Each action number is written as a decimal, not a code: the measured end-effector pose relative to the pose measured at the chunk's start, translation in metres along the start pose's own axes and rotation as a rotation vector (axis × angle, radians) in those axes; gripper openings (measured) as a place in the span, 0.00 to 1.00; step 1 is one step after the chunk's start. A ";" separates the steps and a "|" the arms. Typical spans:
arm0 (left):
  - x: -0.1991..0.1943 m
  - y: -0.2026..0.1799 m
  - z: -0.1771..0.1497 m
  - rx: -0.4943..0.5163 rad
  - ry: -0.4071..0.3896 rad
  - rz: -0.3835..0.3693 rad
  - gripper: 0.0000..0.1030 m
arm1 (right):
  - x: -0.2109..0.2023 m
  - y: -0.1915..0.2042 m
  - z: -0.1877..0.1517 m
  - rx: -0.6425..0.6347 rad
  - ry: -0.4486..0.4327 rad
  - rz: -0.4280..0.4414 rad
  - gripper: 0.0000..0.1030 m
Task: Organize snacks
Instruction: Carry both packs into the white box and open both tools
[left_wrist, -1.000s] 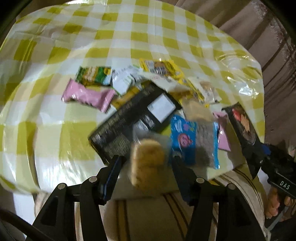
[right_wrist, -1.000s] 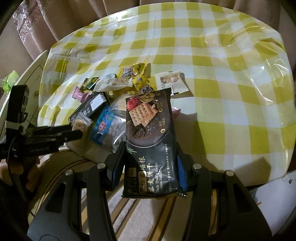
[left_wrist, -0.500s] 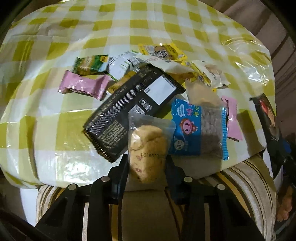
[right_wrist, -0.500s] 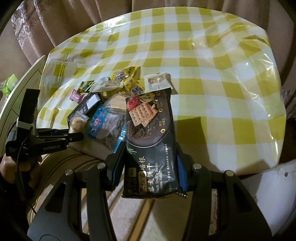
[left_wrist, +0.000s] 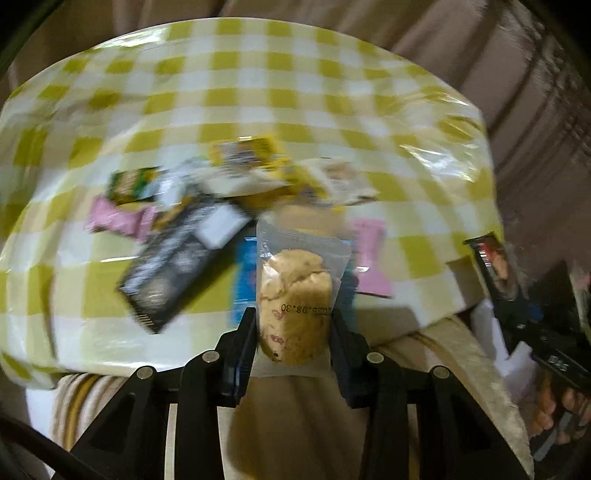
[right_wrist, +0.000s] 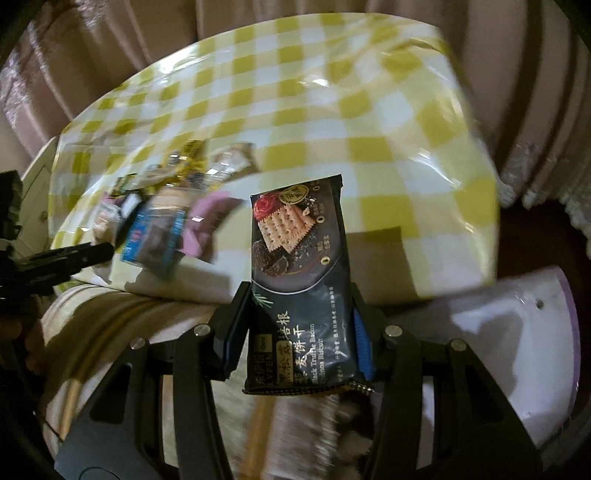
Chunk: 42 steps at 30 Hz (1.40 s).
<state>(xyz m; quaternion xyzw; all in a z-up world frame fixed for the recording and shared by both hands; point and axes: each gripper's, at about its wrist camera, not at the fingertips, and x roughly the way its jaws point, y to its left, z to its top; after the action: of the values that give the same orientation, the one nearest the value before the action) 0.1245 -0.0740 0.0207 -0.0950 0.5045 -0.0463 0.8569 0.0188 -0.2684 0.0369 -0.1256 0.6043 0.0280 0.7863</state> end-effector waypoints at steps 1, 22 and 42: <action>0.000 -0.008 0.000 0.015 0.004 -0.017 0.37 | -0.001 -0.006 -0.002 0.012 0.003 -0.008 0.51; 0.045 -0.214 -0.014 0.361 0.167 -0.300 0.37 | -0.024 -0.131 -0.087 0.239 0.109 -0.133 0.51; 0.086 -0.288 -0.048 0.473 0.401 -0.378 0.47 | -0.021 -0.155 -0.128 0.321 0.174 -0.139 0.51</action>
<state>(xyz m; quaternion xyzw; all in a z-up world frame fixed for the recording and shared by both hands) 0.1295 -0.3758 -0.0156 0.0253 0.6116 -0.3371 0.7154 -0.0775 -0.4458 0.0523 -0.0421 0.6566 -0.1342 0.7410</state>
